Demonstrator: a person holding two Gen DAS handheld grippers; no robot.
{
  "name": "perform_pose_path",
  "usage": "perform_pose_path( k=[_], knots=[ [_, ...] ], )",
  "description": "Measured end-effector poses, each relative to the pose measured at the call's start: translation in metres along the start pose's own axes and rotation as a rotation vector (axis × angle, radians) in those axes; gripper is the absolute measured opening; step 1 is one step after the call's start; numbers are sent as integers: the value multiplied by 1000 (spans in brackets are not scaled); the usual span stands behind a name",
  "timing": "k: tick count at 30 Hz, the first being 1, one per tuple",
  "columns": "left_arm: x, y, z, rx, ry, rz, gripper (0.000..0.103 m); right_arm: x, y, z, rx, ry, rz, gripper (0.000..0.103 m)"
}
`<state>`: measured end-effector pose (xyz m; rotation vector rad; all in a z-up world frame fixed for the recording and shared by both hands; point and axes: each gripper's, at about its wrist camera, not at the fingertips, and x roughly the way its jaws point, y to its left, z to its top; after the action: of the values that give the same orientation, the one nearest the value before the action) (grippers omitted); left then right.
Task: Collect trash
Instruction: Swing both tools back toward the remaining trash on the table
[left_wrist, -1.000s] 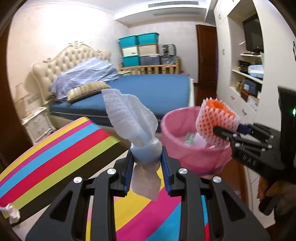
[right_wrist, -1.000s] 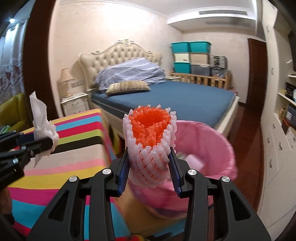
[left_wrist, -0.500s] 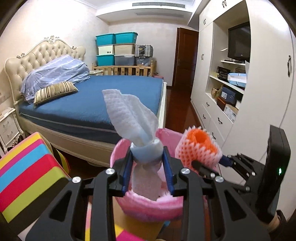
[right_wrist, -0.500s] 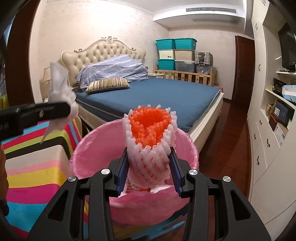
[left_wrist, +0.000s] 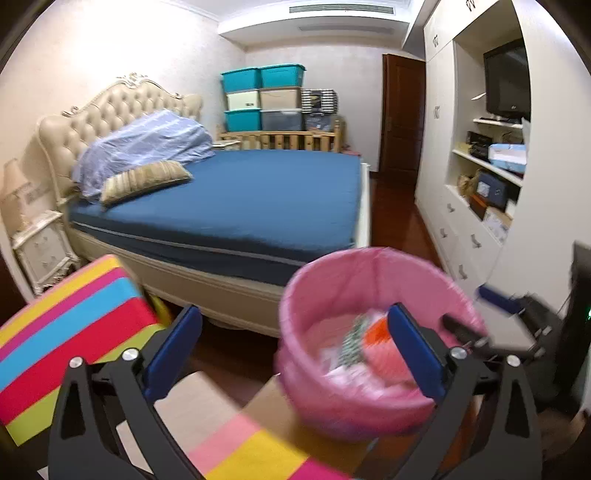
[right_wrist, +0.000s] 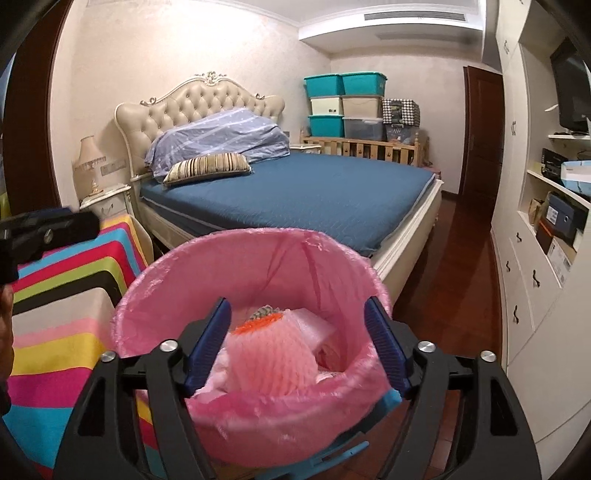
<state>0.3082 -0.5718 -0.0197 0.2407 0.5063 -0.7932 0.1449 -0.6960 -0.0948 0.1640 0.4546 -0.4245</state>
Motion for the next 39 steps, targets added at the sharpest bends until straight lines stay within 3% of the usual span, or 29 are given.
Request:
perform_pose_path(
  k=[5, 11, 16, 28, 39],
  knots=[
    [-44, 37, -35, 6, 9, 98, 98, -24, 19, 8, -10, -19, 46, 77],
    [-99, 92, -82, -52, 48, 201, 98, -41, 82, 14, -56, -32, 178, 84],
    [-143, 144, -114, -132, 61, 269, 98, -40, 146, 12, -107, 0, 264, 84],
    [-264, 232, -201, -233, 89, 558, 98, -69, 314, -4, -295, 57, 507, 84],
    [-385, 319, -277, -459, 117, 781, 98, -103, 463, -39, -501, 106, 690, 84]
  ],
)
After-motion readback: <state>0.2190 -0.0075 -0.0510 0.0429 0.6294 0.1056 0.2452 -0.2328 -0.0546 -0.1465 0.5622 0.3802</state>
